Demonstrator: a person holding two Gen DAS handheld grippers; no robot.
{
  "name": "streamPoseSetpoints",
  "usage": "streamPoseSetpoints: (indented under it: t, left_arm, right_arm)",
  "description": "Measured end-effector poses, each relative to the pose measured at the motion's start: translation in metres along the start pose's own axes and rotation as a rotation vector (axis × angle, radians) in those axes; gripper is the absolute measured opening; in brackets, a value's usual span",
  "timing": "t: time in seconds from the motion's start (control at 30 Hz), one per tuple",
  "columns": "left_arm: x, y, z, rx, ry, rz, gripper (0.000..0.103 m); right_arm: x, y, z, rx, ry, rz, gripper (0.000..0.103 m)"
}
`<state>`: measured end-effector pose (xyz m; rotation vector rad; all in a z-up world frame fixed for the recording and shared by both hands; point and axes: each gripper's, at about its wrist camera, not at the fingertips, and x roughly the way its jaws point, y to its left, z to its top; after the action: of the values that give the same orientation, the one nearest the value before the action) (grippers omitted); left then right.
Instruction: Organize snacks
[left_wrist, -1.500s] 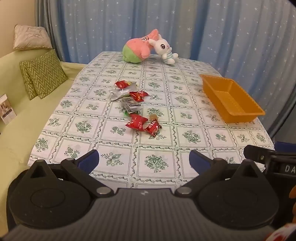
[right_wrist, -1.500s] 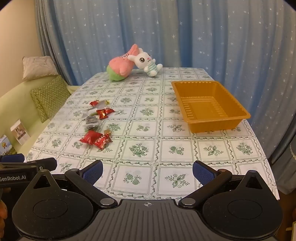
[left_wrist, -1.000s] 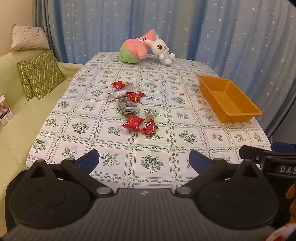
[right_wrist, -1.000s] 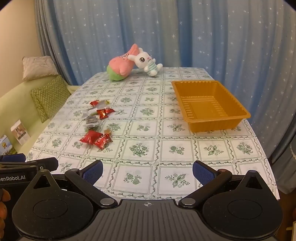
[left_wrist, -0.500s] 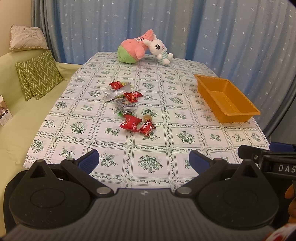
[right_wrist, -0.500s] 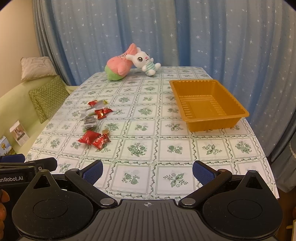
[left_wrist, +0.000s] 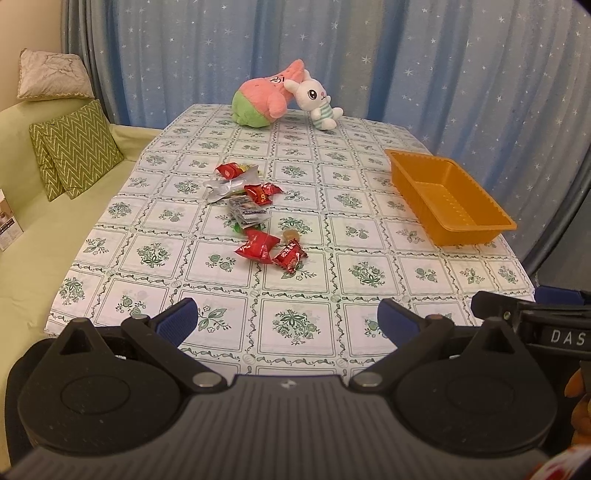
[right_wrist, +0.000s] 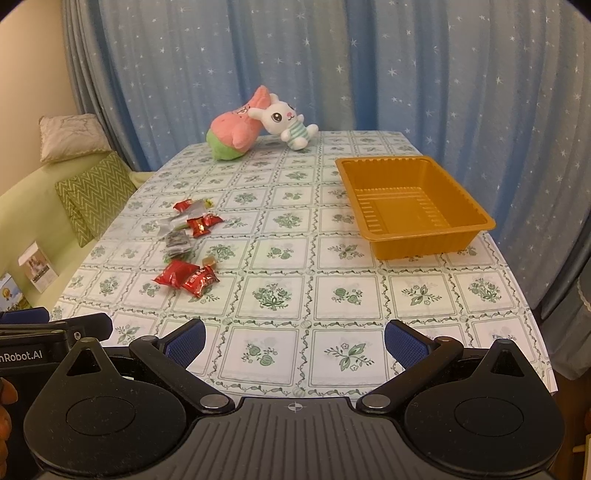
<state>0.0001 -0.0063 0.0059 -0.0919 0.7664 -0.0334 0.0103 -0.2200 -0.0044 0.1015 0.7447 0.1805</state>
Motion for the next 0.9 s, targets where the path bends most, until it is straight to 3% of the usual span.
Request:
streamPoseSetpoints:
  t: [0.9]
  left_arm:
    - [-0.0015,0.0022,-0.0001,-0.006,-0.007,-0.005,0.103]
  right_arm:
    - [-0.0002,0.0001,0.0,0.006,-0.001,-0.003,0.103]
